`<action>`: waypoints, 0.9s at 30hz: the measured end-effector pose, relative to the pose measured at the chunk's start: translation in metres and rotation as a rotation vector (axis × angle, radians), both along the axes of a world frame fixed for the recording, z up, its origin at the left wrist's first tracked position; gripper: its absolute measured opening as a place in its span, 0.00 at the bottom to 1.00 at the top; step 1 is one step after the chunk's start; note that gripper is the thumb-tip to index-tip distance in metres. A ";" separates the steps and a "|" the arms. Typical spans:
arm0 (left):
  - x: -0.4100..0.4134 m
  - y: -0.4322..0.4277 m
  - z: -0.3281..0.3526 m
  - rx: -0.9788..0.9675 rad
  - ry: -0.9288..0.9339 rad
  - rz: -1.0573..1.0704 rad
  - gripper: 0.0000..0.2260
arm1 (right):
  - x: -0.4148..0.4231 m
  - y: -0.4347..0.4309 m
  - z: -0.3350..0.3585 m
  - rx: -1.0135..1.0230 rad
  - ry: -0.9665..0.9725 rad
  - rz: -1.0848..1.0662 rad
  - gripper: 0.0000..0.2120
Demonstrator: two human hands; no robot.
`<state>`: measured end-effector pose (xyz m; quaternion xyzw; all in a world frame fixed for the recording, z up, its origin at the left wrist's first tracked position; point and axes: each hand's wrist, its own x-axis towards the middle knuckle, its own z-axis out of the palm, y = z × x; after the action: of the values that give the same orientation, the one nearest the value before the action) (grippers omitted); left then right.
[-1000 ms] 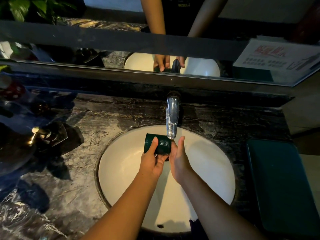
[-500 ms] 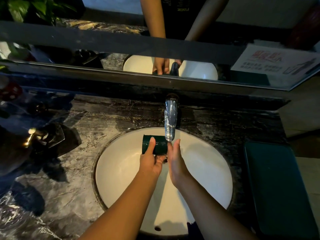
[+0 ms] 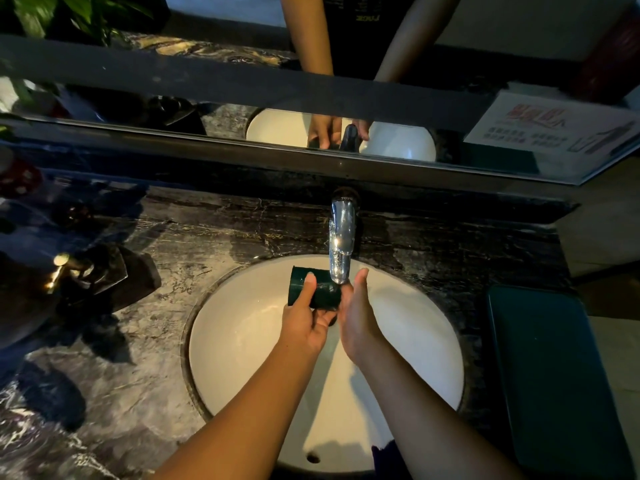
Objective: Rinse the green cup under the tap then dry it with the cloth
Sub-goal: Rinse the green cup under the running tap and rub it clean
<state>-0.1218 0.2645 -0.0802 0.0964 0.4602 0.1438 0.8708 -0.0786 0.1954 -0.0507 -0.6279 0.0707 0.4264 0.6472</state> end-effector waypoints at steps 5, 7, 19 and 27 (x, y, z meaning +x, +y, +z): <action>0.000 0.006 -0.002 -0.009 -0.001 0.022 0.23 | -0.010 -0.002 -0.005 -0.011 -0.036 0.042 0.34; -0.002 0.010 -0.001 -0.003 -0.003 0.013 0.22 | -0.012 -0.002 -0.002 -0.013 -0.036 0.062 0.38; 0.003 0.000 0.005 -0.033 0.035 0.003 0.17 | -0.011 -0.014 -0.004 0.016 -0.091 0.078 0.29; 0.000 0.003 0.007 -0.019 0.059 0.032 0.15 | -0.019 -0.013 -0.002 -0.011 -0.090 0.107 0.32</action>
<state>-0.1216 0.2670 -0.0727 0.0847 0.4886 0.1505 0.8552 -0.0977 0.1823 -0.0528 -0.6528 0.0104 0.4313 0.6226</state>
